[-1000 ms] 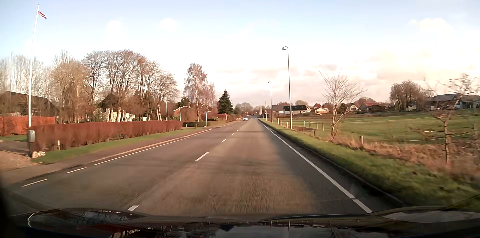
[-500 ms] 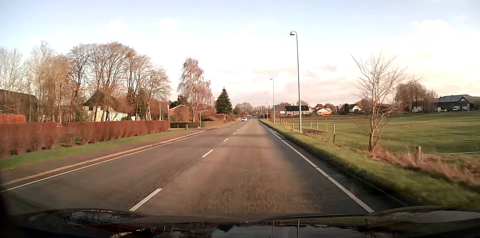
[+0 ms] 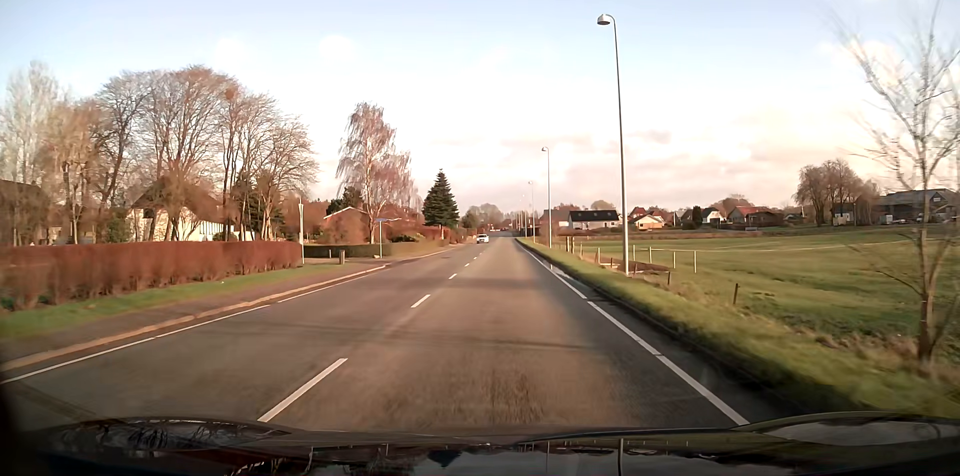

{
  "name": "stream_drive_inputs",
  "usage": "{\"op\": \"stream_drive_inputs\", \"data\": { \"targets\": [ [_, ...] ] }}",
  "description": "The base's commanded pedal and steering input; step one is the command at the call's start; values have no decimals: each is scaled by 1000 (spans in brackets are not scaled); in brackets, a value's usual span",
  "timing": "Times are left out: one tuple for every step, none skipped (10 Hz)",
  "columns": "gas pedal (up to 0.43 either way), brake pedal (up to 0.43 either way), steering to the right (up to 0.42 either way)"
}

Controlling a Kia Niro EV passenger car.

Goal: Follow the waypoints while adhering to traffic rules and regulations

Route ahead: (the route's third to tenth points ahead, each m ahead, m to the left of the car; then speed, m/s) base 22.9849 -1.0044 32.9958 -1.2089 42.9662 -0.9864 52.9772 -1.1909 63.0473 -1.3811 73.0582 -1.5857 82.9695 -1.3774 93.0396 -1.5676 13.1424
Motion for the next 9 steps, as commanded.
{"op": "stream_drive_inputs", "data": {
  "targets": [
    [138, 0, 3],
    [138, 0, 0],
    [138, 0, -3],
    [138, 0, -3],
    [138, 0, -2],
    [138, 0, -2],
    [150, 0, -2],
    [150, 0, -2],
    [150, 0, -2]
  ]
}}
